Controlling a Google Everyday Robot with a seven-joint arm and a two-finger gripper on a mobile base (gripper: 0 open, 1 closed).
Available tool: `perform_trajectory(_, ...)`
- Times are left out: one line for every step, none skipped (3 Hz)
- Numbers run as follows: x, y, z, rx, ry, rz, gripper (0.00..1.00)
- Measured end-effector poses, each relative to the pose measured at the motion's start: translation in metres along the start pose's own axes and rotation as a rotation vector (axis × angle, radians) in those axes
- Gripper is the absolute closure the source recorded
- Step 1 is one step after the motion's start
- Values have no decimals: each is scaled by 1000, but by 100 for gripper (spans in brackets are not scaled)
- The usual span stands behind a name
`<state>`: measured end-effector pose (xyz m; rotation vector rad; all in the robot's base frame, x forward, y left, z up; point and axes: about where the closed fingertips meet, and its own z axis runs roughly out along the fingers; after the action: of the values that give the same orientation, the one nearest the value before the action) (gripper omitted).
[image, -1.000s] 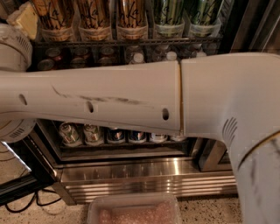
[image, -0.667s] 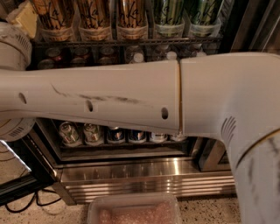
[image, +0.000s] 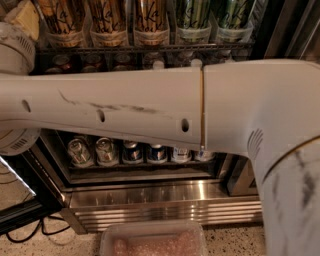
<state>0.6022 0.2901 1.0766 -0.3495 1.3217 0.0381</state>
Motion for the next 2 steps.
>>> perform_trajectory(3, 2, 4, -8, 9, -7, 41)
perform_trajectory(8, 3, 10, -8, 19, -19, 41)
